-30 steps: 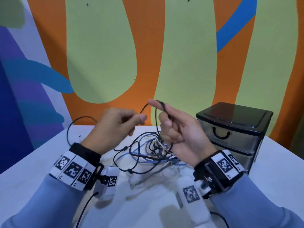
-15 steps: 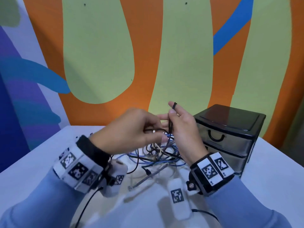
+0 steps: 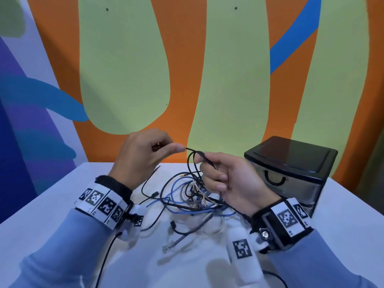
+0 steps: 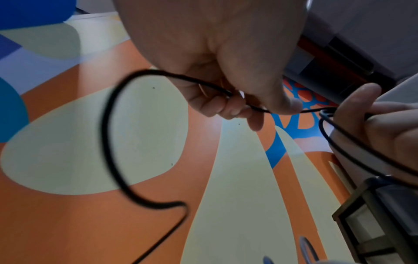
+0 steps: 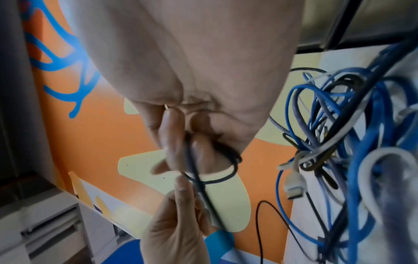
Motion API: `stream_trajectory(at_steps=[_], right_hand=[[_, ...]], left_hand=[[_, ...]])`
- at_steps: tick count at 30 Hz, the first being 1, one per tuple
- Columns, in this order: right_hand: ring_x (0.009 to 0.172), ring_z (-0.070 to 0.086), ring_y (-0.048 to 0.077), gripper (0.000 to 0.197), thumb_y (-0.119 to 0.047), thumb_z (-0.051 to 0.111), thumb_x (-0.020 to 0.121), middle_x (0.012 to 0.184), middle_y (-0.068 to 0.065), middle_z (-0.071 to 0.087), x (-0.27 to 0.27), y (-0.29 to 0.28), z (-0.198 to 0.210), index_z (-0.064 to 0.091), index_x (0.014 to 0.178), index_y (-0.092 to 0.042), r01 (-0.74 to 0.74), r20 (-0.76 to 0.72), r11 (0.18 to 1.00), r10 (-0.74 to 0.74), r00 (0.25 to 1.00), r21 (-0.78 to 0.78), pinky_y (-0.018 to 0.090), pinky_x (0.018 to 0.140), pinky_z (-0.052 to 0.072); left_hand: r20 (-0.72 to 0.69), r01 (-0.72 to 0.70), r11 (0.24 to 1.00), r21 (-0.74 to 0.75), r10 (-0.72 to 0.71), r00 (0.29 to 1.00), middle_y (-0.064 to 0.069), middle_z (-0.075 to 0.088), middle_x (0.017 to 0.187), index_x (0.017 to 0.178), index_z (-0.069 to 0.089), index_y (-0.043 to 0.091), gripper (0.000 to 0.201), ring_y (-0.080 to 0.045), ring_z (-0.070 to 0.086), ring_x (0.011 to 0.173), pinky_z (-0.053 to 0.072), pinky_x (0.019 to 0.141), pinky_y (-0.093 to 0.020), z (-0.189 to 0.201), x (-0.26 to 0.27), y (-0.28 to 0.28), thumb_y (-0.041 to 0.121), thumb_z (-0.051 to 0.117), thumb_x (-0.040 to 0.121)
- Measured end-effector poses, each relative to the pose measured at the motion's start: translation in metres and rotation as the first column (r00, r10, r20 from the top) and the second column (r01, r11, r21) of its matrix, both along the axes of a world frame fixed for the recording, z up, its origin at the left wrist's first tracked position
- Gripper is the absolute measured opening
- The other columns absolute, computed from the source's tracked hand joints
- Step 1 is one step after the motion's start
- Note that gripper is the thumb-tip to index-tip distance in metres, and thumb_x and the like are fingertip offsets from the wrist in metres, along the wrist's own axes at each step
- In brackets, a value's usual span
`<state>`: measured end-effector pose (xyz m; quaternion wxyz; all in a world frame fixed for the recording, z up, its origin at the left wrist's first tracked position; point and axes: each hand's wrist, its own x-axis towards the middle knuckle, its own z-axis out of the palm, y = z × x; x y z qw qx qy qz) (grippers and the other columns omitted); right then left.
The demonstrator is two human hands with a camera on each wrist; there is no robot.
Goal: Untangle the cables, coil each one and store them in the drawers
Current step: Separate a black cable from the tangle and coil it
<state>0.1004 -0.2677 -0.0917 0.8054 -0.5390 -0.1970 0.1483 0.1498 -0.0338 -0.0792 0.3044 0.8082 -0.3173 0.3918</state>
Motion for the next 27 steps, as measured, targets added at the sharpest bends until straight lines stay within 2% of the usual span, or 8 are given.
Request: stream_trajectory(at_steps=[3, 9, 11, 14, 19, 22, 24, 27], right_hand=[[0.060, 0.045, 0.019, 0.026, -0.019, 0.040, 0.109, 0.056, -0.003, 0.023, -0.005, 0.000, 0.004, 0.060, 0.101, -0.005, -0.059, -0.039, 0.966, 0.071, 0.997, 0.253, 0.030, 0.071, 0.039], [0.062, 0.063, 0.014, 0.029, -0.017, 0.038, 0.111, 0.086, 0.010, 0.069, -0.005, 0.002, 0.008, 0.056, 0.128, -0.002, 0.056, -0.049, 0.855, -0.036, 0.998, 0.516, 0.021, 0.061, 0.056], [0.077, 0.073, 0.016, 0.036, -0.015, 0.037, 0.112, 0.104, 0.018, 0.076, -0.001, 0.003, 0.005, 0.052, 0.138, 0.004, 0.136, -0.027, 0.831, -0.144, 0.989, 0.539, 0.022, 0.071, 0.060], [0.099, 0.077, 0.028, 0.036, -0.010, 0.035, 0.113, 0.113, 0.030, 0.074, 0.003, 0.008, 0.000, 0.044, 0.142, 0.008, 0.263, -0.034, 0.782, -0.297, 0.954, 0.565, 0.027, 0.083, 0.062], [0.090, 0.079, 0.028, 0.033, -0.015, 0.030, 0.116, 0.096, 0.020, 0.079, 0.005, 0.018, -0.007, 0.041, 0.146, -0.008, 0.460, 0.206, 0.854, -0.509, 0.836, 0.243, 0.028, 0.078, 0.062], [0.073, 0.075, 0.016, 0.034, -0.022, 0.035, 0.115, 0.079, 0.004, 0.076, 0.001, 0.020, -0.010, 0.049, 0.146, -0.021, 0.553, 0.405, 0.830, -0.483, 0.776, -0.070, 0.035, 0.076, 0.061], [0.054, 0.063, 0.015, 0.030, -0.020, 0.036, 0.115, 0.069, 0.010, 0.064, -0.002, 0.020, -0.008, 0.056, 0.136, -0.018, 0.518, 0.436, 0.837, -0.405, 0.804, -0.177, 0.035, 0.065, 0.058], [0.040, 0.034, 0.013, 0.030, -0.016, 0.040, 0.112, 0.051, 0.011, 0.046, -0.007, 0.020, -0.004, 0.064, 0.111, 0.002, 0.294, 0.356, 0.919, -0.192, 0.915, -0.261, 0.022, 0.044, 0.029]], left_hand=[[-0.139, -0.047, 0.999, -0.023, 0.044, 0.989, 0.004, 0.060, 0.065, 0.094, 0.078, 0.027, 0.024, -0.017, 0.052, 0.060, 0.046, 0.057, -0.043, -0.011, 0.007, 0.004, 0.046, 0.066, 0.103], [-0.590, 0.151, 0.981, -0.122, -0.194, 0.784, 0.007, 0.057, 0.060, 0.128, 0.072, 0.022, 0.024, -0.012, 0.046, 0.046, 0.039, 0.050, -0.027, -0.021, -0.010, -0.025, 0.024, 0.056, 0.110], [-0.675, 0.226, 0.972, -0.068, -0.212, 0.707, 0.002, 0.057, 0.061, 0.125, 0.072, 0.021, 0.022, -0.017, 0.045, 0.044, 0.037, 0.047, -0.026, -0.017, -0.022, -0.034, 0.027, 0.057, 0.110], [-0.686, 0.291, 0.956, 0.030, -0.192, 0.702, 0.002, 0.054, 0.055, 0.096, 0.072, 0.010, 0.027, -0.016, 0.041, 0.045, 0.035, 0.048, -0.026, -0.008, -0.040, -0.043, 0.032, 0.063, 0.107], [-0.562, 0.273, 0.941, 0.201, -0.118, 0.819, 0.007, 0.036, 0.052, 0.072, 0.068, 0.010, 0.036, -0.010, 0.030, 0.051, 0.024, 0.051, -0.024, 0.011, -0.061, -0.043, 0.035, 0.078, 0.096], [-0.487, 0.270, 0.961, 0.066, -0.205, 0.849, 0.010, 0.045, 0.051, 0.077, 0.078, 0.013, 0.020, -0.005, 0.035, 0.051, 0.028, 0.053, -0.022, 0.015, -0.062, -0.035, 0.027, 0.085, 0.090], [-0.447, 0.293, 0.953, -0.078, -0.296, 0.844, 0.003, 0.054, 0.054, 0.080, 0.081, 0.012, 0.015, -0.009, 0.039, 0.054, 0.034, 0.055, -0.030, 0.015, -0.059, -0.030, 0.022, 0.090, 0.084], [-0.369, 0.314, 0.907, -0.281, -0.404, 0.837, -0.014, 0.046, 0.055, 0.080, 0.080, 0.004, 0.020, -0.029, 0.035, 0.058, 0.041, 0.060, -0.055, 0.016, -0.052, -0.021, 0.016, 0.095, 0.073]])
